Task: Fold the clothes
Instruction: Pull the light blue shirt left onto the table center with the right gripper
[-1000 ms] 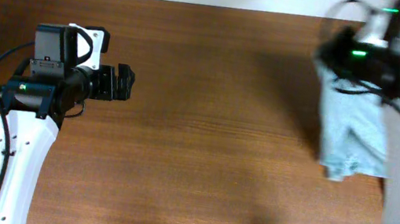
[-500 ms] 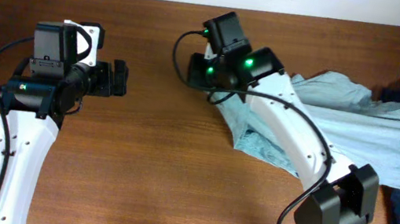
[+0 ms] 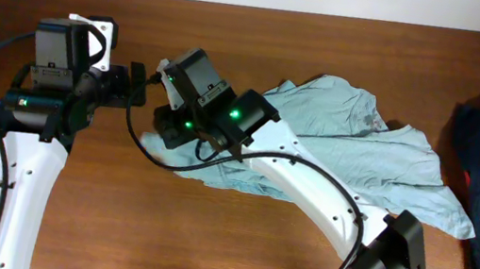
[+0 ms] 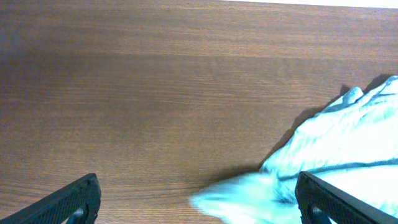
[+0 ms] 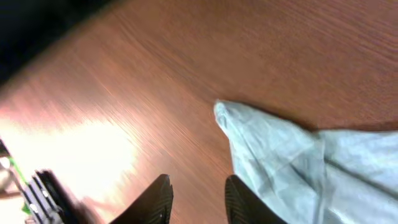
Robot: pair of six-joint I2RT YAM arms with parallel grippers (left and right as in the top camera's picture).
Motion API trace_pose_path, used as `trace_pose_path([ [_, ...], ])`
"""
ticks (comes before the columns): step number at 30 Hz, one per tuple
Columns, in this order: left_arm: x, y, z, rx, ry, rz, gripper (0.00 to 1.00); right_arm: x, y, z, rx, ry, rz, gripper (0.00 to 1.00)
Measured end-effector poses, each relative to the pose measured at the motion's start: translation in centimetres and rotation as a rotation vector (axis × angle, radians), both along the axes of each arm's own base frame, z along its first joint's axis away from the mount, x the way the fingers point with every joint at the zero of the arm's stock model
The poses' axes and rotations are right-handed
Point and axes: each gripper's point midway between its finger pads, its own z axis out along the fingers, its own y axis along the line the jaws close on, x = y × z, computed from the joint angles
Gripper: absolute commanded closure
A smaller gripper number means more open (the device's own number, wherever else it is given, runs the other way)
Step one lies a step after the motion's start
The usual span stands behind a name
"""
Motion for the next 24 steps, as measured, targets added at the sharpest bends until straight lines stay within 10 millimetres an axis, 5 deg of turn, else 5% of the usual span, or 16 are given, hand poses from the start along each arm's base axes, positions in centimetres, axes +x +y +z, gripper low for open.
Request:
trace_pose_path([
  [5,0.0,-0.7,0.1,-0.029,-0.001,-0.028,0.00,3.5,-5.2,-0.4,-0.075,-0.003,-0.111,0.53],
  [8,0.0,-1.7,0.3,-0.072,-0.007,-0.071,0.01,7.8,-12.8,0.1,-0.114,0.026,-0.343,0.53],
  [9,0.1,-2.2,0.4,-0.091,-0.014,-0.090,0.01,9.7,-17.2,0.2,-0.123,0.052,-0.472,0.53],
  [13,0.0,-3.1,0.6,-0.128,-0.018,-0.128,0.01,13.4,-27.6,-0.1,-0.115,0.097,-0.748,0.55],
  [15,0.0,-3.5,0.7,-0.135,-0.021,-0.140,0.00,14.8,-31.2,-0.7,-0.080,0.126,-0.830,0.75],
  [18,0.0,-3.7,0.8,-0.141,-0.022,-0.149,0.01,16.6,-31.4,-3.4,-0.034,0.175,-0.835,0.96],
  [24,0.0,-3.8,0.8,-0.145,-0.023,-0.154,0.01,17.6,-29.0,-13.5,-0.042,0.387,-0.857,0.96],
])
